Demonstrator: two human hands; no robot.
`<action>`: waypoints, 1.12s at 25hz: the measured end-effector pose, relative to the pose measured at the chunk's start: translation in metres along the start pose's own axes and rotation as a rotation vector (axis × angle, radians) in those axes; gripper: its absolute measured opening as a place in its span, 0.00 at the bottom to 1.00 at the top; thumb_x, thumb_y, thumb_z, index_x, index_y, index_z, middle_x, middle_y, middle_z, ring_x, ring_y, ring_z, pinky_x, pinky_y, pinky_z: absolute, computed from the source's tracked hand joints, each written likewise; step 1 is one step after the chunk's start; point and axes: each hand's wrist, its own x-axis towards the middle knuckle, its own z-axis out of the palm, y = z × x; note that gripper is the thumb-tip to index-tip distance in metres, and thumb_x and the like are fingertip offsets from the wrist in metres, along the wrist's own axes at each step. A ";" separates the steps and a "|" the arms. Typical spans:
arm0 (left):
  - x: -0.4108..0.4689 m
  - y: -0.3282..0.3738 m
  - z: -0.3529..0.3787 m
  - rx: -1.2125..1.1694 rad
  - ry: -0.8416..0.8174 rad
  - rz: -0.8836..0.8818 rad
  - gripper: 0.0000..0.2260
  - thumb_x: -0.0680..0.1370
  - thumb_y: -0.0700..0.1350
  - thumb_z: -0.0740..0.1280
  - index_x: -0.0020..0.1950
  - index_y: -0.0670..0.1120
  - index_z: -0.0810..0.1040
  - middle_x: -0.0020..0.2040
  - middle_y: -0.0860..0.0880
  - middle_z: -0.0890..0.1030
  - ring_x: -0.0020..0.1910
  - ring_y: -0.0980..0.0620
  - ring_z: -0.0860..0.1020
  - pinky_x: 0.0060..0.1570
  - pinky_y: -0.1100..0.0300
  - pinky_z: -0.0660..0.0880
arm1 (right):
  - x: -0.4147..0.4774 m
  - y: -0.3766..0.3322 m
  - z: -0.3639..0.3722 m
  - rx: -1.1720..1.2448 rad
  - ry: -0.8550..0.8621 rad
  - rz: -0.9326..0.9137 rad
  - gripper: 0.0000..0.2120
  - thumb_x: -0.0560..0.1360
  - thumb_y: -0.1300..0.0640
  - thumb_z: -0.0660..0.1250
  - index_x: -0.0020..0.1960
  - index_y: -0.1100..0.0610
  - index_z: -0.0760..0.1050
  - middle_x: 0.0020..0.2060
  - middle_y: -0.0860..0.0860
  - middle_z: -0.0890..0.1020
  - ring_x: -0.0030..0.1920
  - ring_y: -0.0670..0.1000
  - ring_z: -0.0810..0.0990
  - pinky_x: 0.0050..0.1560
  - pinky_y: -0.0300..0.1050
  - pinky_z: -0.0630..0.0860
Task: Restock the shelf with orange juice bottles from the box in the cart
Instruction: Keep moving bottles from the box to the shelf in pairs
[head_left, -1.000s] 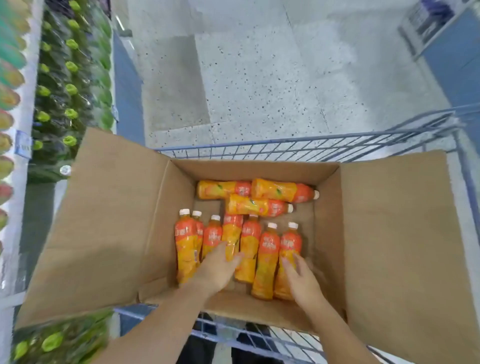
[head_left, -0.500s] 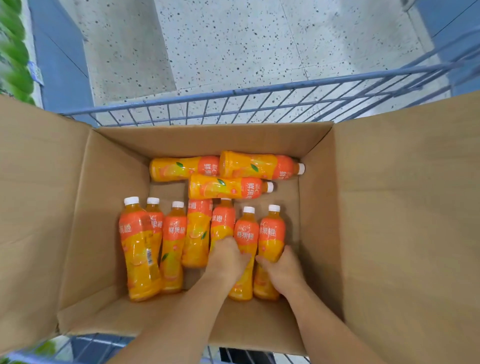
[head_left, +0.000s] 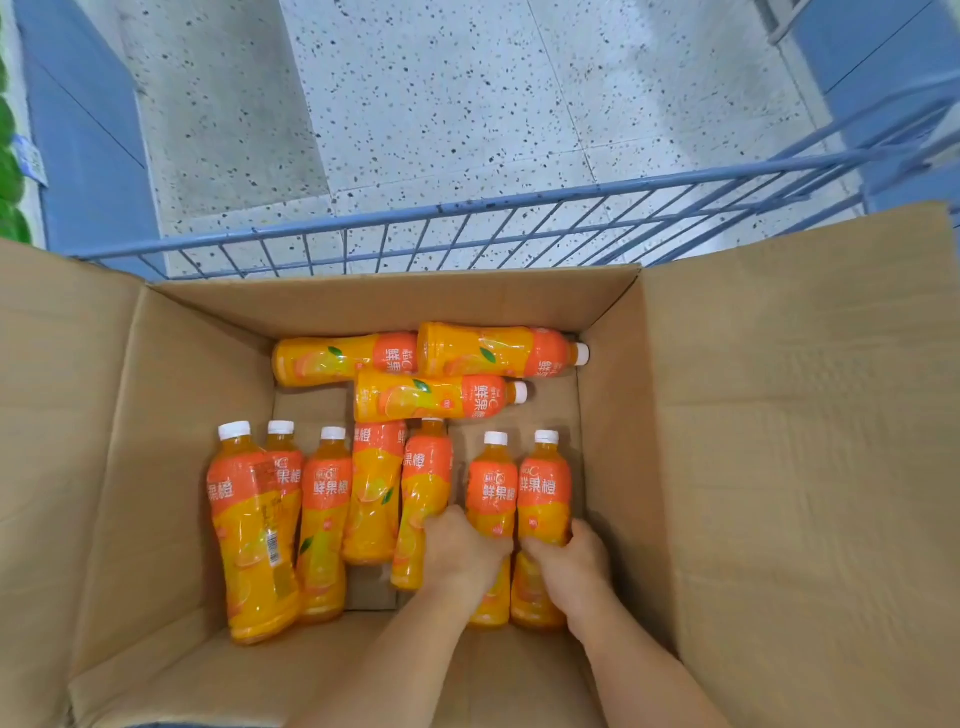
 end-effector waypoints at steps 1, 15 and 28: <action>-0.002 -0.001 0.000 -0.018 0.012 -0.001 0.17 0.69 0.52 0.78 0.52 0.45 0.79 0.50 0.47 0.83 0.43 0.51 0.79 0.38 0.62 0.72 | -0.002 0.000 -0.002 0.025 0.000 0.000 0.18 0.71 0.51 0.77 0.57 0.50 0.75 0.51 0.51 0.82 0.53 0.57 0.82 0.59 0.59 0.79; -0.123 0.003 -0.170 -0.189 0.035 0.079 0.18 0.67 0.50 0.78 0.51 0.49 0.74 0.45 0.48 0.82 0.42 0.50 0.81 0.43 0.52 0.80 | -0.152 -0.060 -0.058 0.079 -0.117 -0.262 0.15 0.70 0.56 0.77 0.55 0.53 0.77 0.48 0.53 0.84 0.48 0.52 0.84 0.52 0.54 0.82; -0.275 0.059 -0.355 -0.322 0.362 0.490 0.20 0.63 0.52 0.78 0.46 0.48 0.73 0.41 0.48 0.81 0.40 0.50 0.81 0.42 0.51 0.79 | -0.353 -0.202 -0.095 0.178 0.011 -0.835 0.15 0.67 0.55 0.78 0.52 0.52 0.79 0.45 0.49 0.86 0.47 0.49 0.85 0.51 0.52 0.83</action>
